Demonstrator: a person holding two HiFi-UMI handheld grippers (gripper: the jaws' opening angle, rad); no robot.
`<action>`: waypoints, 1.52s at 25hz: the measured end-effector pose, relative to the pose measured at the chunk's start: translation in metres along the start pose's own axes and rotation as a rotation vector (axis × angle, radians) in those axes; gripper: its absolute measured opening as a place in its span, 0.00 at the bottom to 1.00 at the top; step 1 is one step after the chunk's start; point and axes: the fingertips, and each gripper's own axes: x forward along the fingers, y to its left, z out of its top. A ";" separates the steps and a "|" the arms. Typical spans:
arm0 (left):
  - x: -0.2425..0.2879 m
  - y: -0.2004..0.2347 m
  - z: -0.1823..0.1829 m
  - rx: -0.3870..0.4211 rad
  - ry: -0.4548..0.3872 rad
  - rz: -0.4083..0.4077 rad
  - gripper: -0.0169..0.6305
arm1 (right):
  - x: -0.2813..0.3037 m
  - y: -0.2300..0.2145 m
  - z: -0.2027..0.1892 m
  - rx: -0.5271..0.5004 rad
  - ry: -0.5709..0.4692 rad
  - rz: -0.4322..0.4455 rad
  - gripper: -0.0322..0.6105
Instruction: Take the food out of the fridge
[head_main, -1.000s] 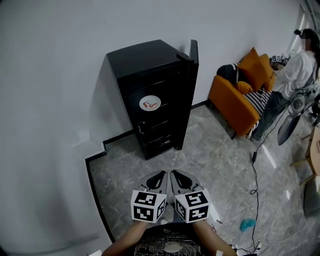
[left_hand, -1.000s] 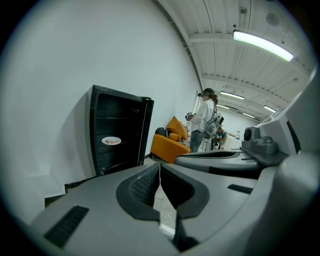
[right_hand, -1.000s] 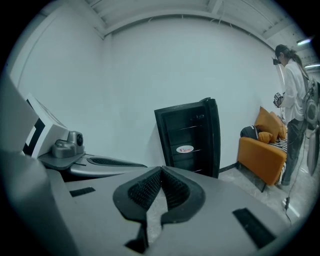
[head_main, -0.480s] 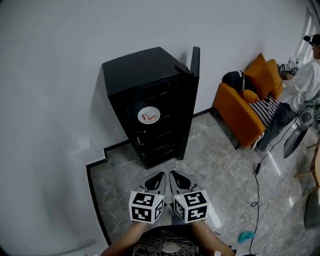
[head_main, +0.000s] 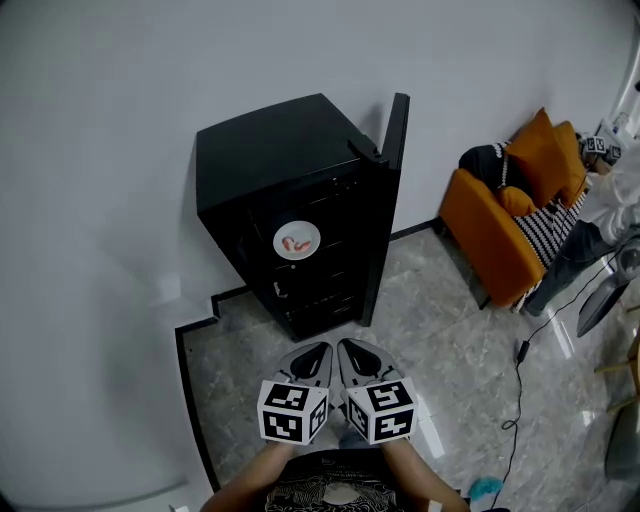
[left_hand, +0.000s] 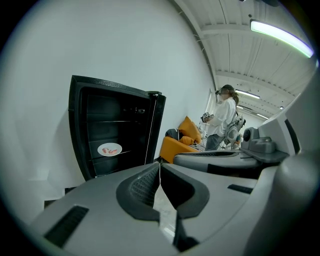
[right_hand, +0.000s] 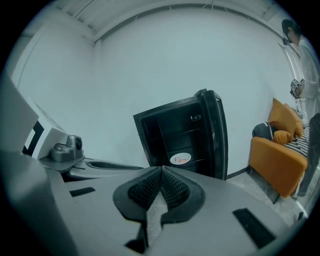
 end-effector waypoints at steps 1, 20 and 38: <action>0.005 0.000 0.003 0.000 -0.001 0.005 0.05 | 0.003 -0.004 0.003 -0.001 0.000 0.004 0.08; 0.063 -0.002 0.027 -0.108 -0.030 0.047 0.05 | 0.024 -0.058 0.024 -0.032 0.016 0.052 0.08; 0.100 0.058 0.037 -0.406 -0.146 -0.017 0.05 | 0.076 -0.062 0.042 -0.104 0.056 0.061 0.08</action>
